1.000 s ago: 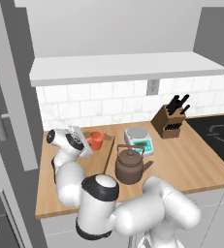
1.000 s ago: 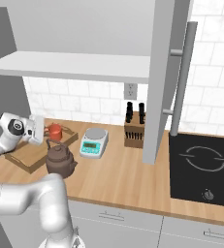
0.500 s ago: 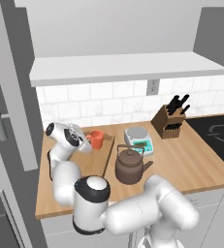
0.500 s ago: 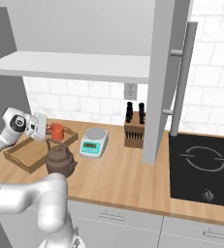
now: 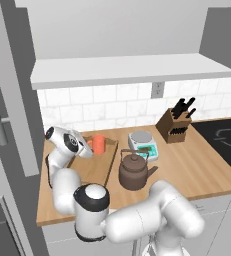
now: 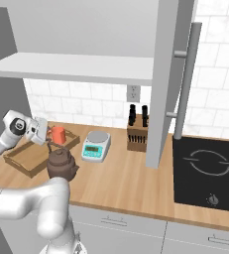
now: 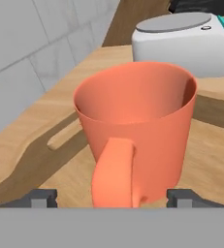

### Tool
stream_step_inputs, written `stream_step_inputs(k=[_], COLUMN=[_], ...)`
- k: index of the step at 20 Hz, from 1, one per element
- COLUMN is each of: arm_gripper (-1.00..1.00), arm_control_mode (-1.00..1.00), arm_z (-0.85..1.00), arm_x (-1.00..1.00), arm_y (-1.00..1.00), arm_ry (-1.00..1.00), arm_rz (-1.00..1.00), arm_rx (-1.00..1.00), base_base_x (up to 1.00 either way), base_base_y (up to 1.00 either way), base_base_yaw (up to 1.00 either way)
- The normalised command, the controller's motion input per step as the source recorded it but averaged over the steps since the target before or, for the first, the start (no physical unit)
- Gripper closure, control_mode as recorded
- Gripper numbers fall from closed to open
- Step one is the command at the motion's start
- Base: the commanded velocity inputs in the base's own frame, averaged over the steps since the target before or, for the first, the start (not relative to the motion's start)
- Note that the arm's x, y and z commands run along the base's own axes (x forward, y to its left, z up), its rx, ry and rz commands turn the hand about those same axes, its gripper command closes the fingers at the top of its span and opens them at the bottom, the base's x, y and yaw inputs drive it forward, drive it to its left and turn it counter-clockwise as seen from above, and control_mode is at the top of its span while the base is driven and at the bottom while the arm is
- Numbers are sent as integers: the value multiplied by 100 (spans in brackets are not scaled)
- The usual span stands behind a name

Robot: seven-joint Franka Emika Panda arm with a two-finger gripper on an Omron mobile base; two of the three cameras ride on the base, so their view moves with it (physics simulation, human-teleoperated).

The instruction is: Pick the kettle from the counter and place it on the tray. Then pick the mug from the cabinet and place it on the tray. Then close the cabinet doors.

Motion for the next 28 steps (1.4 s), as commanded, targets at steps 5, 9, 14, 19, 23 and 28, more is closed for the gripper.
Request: stream_step_inputs(k=[5,9,14,19,23,28], arm_gripper=[-100,-100,-100,-100,-100,-100], arm_control_mode=[-100,-100,-100,-100,-100,-100], arm_z=[0,10,6,8,29,44], arm_x=[-3,-21,-40,-67,-83,-87], arm_y=[14,6,15,0,-8,-19], arm_ry=[0,0,0,0,-8,-15], arm_rz=[0,0,0,-1,-4,-7], arm_rx=[0,0,0,4,10,12], base_base_x=[0,0,0,0,0,0], base_base_y=[0,0,0,0,0,0], base_base_yaw=[0,0,0,0,0,0])
